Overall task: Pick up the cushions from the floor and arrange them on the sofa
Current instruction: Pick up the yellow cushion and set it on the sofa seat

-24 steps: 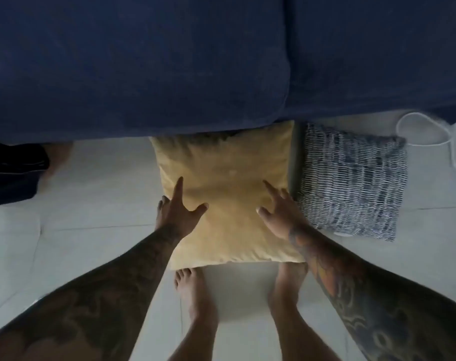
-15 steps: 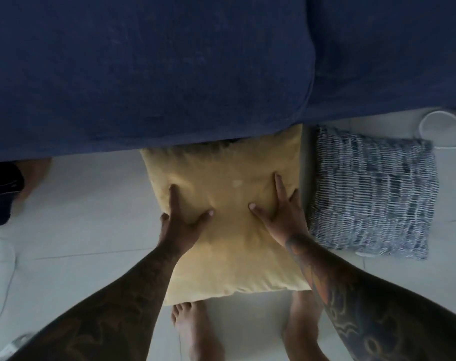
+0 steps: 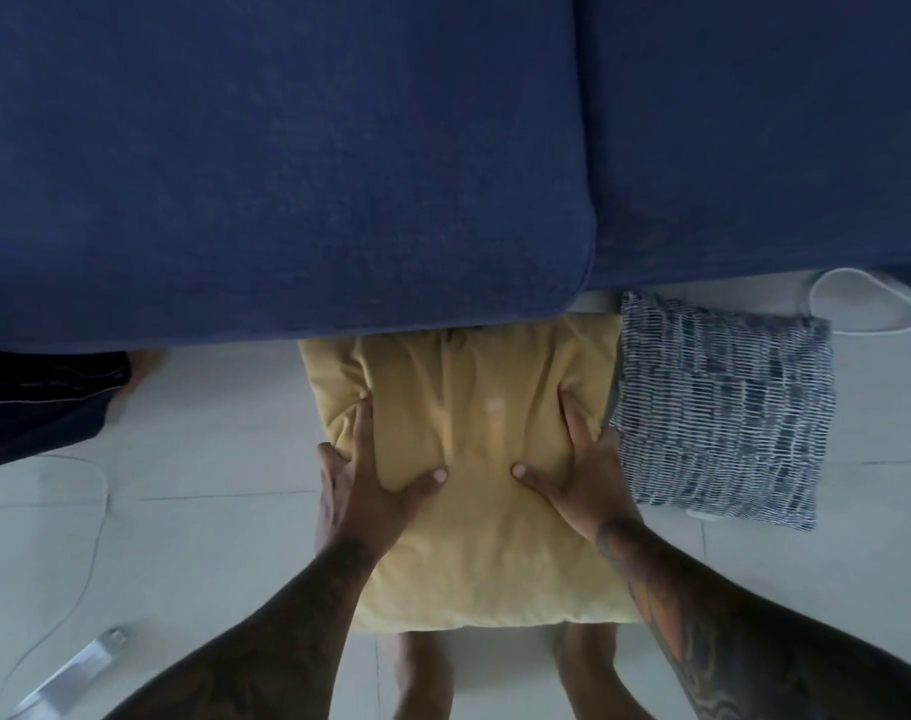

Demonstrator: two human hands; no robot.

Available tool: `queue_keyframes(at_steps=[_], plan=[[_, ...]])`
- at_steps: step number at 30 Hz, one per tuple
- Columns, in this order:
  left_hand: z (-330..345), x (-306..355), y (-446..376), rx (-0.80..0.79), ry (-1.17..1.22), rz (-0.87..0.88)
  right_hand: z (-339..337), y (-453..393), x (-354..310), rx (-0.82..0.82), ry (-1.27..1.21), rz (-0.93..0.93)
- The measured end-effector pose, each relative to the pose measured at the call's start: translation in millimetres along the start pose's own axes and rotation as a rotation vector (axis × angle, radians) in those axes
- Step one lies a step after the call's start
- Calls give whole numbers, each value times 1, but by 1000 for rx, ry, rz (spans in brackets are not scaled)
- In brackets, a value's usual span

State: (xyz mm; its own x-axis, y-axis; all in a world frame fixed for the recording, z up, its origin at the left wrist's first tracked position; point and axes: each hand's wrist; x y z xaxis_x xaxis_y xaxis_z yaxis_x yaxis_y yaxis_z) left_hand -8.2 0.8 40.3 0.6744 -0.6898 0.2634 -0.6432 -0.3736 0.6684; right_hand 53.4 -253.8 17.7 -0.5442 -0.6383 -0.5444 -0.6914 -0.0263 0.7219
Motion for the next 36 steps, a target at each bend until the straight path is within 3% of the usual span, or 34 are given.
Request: queue_keyframes(at_steps=[9, 18, 24, 36], plan=[[-89, 21, 94, -121, -242, 119, -59, 107, -47, -1, -35, 47], [-183, 72, 194, -149, -333, 74, -125, 220, -113, 27, -56, 19], [-255, 98, 268, -65, -300, 91, -172, 291, -166, 63, -41, -78], [-421, 193, 380, 261, -223, 254, -291, 395, -311, 228, -82, -340]])
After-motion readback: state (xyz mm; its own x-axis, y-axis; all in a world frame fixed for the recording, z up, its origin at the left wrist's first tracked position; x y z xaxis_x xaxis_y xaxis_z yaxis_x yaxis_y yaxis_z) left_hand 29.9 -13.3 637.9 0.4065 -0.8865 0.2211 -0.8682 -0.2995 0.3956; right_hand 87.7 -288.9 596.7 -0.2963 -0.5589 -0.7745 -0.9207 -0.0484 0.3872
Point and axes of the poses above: each hand's wrist, its own y-axis away from the middle knuckle, its own z-axis out of the palm, x = y × z, and after that the axes turned 12 degrees about -y, right-handed
